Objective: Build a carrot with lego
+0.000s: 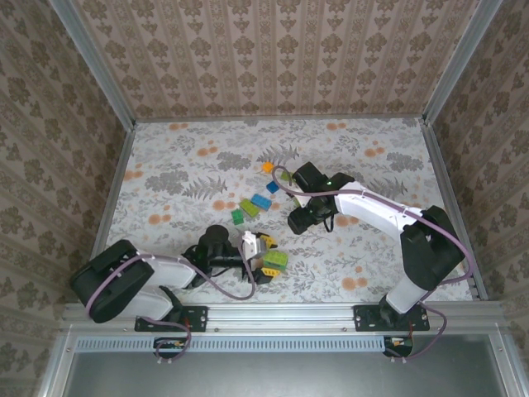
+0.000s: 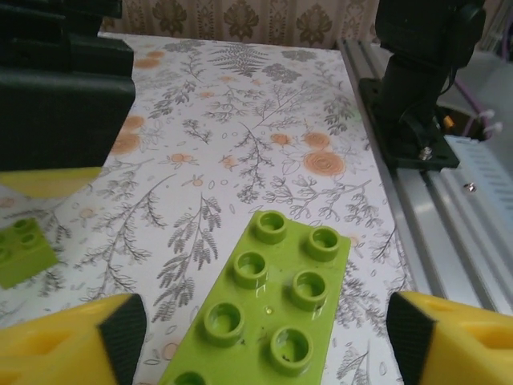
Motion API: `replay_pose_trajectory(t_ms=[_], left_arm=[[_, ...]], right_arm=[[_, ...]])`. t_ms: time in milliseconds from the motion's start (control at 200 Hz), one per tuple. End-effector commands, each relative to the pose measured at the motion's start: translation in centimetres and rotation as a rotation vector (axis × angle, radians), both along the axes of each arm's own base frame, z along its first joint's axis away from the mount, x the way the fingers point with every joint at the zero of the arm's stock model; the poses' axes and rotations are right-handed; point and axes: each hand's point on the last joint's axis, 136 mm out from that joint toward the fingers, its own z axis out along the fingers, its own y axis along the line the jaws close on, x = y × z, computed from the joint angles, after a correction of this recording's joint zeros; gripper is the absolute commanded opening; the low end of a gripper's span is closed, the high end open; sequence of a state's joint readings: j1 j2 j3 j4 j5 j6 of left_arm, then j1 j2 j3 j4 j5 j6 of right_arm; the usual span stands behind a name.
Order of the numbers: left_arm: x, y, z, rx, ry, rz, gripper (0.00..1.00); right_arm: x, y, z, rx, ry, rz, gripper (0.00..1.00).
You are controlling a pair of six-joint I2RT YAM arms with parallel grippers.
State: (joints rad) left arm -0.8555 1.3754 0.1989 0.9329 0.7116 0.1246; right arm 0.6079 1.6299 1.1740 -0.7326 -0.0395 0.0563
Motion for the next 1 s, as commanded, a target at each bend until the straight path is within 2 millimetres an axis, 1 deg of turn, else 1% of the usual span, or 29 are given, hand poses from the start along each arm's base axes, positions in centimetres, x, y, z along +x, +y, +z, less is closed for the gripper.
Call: replay_pose_trajectory(t_ms=[0,45,140,225,305,370,480,655,745,995], left_arm=[[-0.3,-0.6,1.6,-0.062,-0.034,-0.057,0.71],[-0.2,-0.6,1.7,-0.067,-0.036,-0.054,0.68],[0.0,-0.7,1.5,-0.059,-0.031,-0.058,0.56],[0.0,-0.9,1.2,-0.050,-0.026,-0.062,0.49],[0.1,-0.8,0.8,-0.039,-0.020,-0.057,0.44],[0.1,-0.7,0.5,-0.032,-0.019,-0.055,0.40],[0.2,-0.5,0.3,-0.021,-0.021,-0.044,0.39],[0.3,-0.1,-0.2,0.010,-0.031,-0.019,0.37],[0.5,0.1,-0.4,0.019,-0.037,-0.009,0.36],[0.7,0.0,-1.1,0.045,-0.035,-0.003,0.34]], right_arm=[[-0.3,0.0,-0.1,0.018,0.019,0.005,0.74],[-0.4,0.0,-0.2,0.020,0.023,0.004,0.73],[-0.4,0.0,-0.3,0.021,0.025,0.003,0.72],[-0.5,-0.1,-0.5,0.024,0.031,0.001,0.72],[-0.6,0.0,-0.7,0.025,0.039,0.001,0.71],[-0.5,-0.2,-1.4,0.007,0.047,0.000,0.71],[-0.4,-0.2,-2.4,-0.009,0.049,0.026,0.71],[0.6,0.3,-3.7,-0.028,0.032,0.085,0.71],[1.2,0.7,-3.9,-0.041,0.028,0.104,0.71],[3.0,0.8,-4.4,-0.095,0.008,0.128,0.71]])
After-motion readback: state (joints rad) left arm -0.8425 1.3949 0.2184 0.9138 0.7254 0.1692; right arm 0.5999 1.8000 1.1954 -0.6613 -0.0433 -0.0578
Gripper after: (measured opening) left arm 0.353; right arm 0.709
